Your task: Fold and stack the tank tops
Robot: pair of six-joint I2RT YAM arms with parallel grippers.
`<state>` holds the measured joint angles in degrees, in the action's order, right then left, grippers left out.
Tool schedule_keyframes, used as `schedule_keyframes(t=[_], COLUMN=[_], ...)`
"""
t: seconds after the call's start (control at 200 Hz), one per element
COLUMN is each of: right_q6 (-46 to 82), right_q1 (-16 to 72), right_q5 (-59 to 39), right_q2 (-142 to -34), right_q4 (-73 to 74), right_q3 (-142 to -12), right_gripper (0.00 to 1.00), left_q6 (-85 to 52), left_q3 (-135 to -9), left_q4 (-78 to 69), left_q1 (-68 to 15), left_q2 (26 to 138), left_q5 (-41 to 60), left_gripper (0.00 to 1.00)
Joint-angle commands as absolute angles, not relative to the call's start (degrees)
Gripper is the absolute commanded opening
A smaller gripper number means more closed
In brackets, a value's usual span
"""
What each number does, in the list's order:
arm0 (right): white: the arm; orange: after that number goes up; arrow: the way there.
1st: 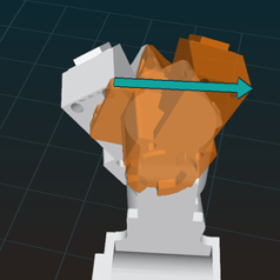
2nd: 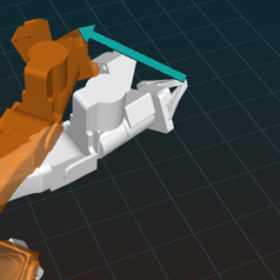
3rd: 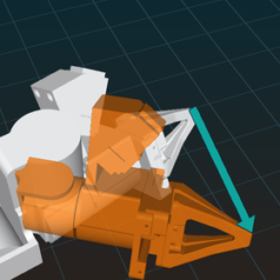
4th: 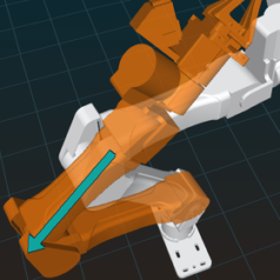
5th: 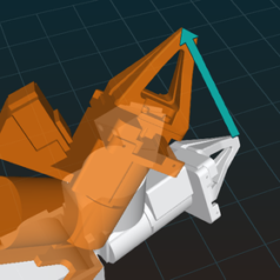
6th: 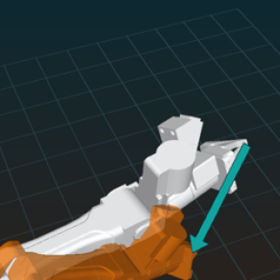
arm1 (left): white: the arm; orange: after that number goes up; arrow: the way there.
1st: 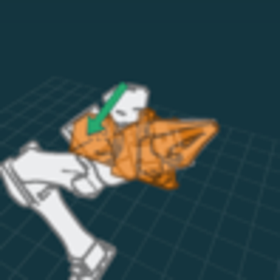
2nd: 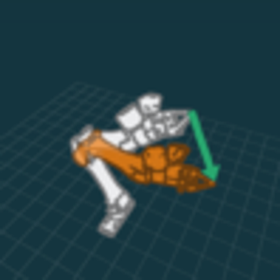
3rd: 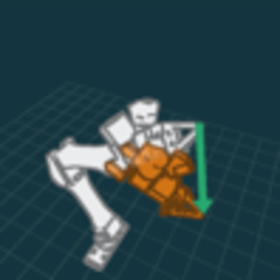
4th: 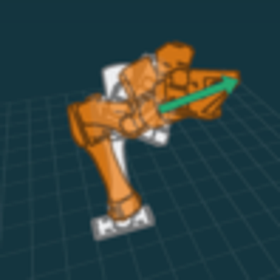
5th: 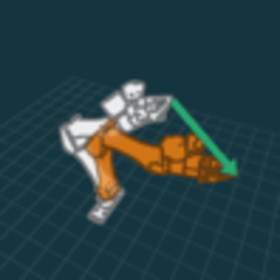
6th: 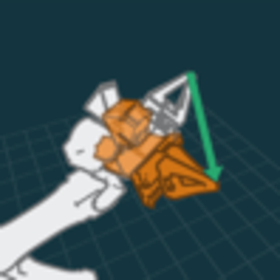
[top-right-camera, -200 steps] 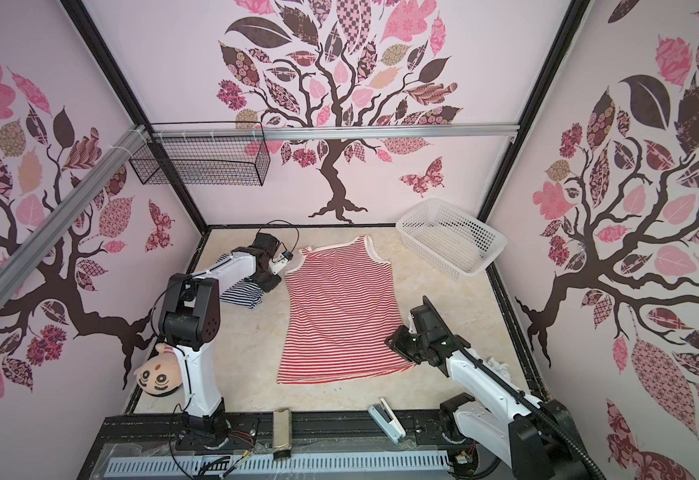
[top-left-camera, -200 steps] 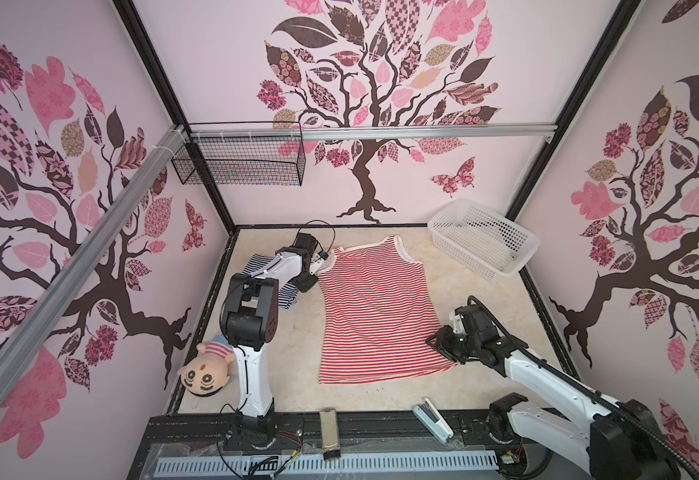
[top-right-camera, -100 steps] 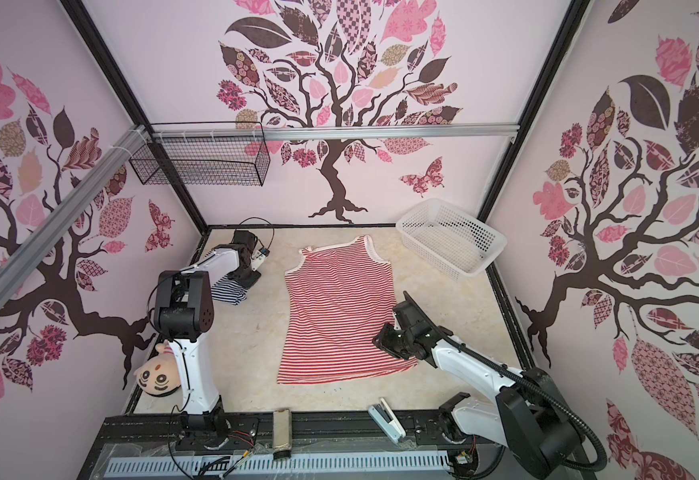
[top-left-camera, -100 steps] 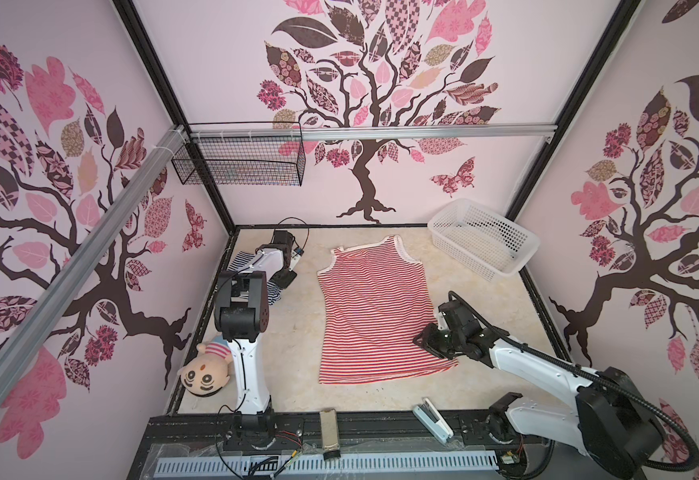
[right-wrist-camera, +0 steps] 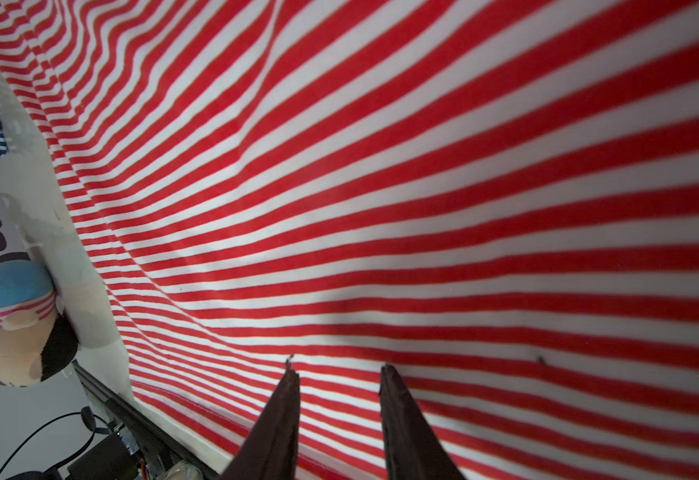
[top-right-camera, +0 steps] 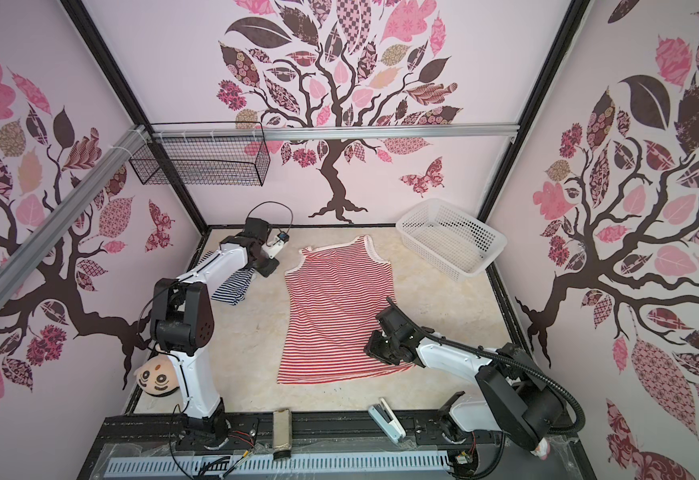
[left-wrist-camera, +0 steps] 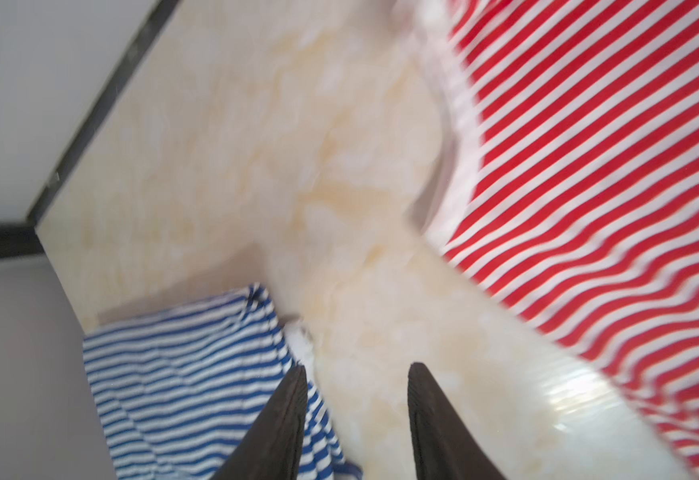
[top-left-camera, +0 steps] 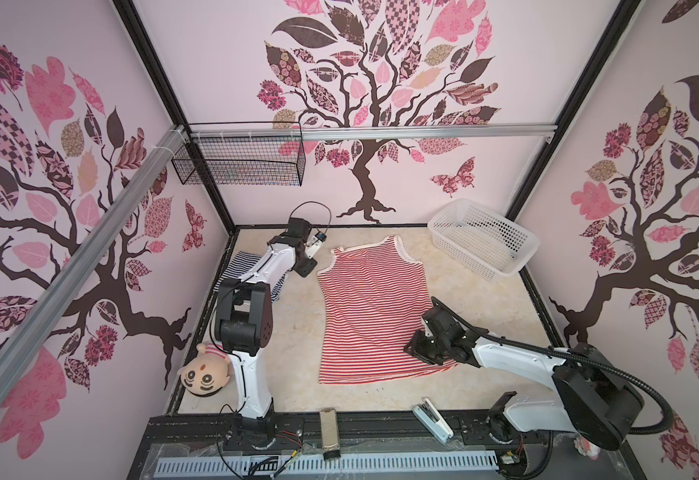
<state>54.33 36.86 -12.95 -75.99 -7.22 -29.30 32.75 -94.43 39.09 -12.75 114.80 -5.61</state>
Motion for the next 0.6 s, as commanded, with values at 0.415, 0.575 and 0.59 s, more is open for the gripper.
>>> schedule_keyframes(t=[0.415,0.575,0.59], right_q6=[48.2,47.7,47.8], right_q1=[26.1,27.0,27.4], right_q5=[5.9,-5.1,-6.1], right_q2=[-66.3,-70.0,-70.4], right_q4=[-25.5,-22.9,-22.3], right_q3=[-33.1,-38.1,-38.1], right_gripper=[0.42,0.41,0.41], left_q6=[33.7,35.1,35.3], left_q3=[-110.3,-110.8,-110.5], left_q4=[41.2,42.5,42.6], left_q1=[-22.7,-22.7,-22.7], left_q2=[132.6,134.9,134.7], left_q5=[-4.0,-9.7,-9.8], left_gripper=[0.43,0.43,0.43])
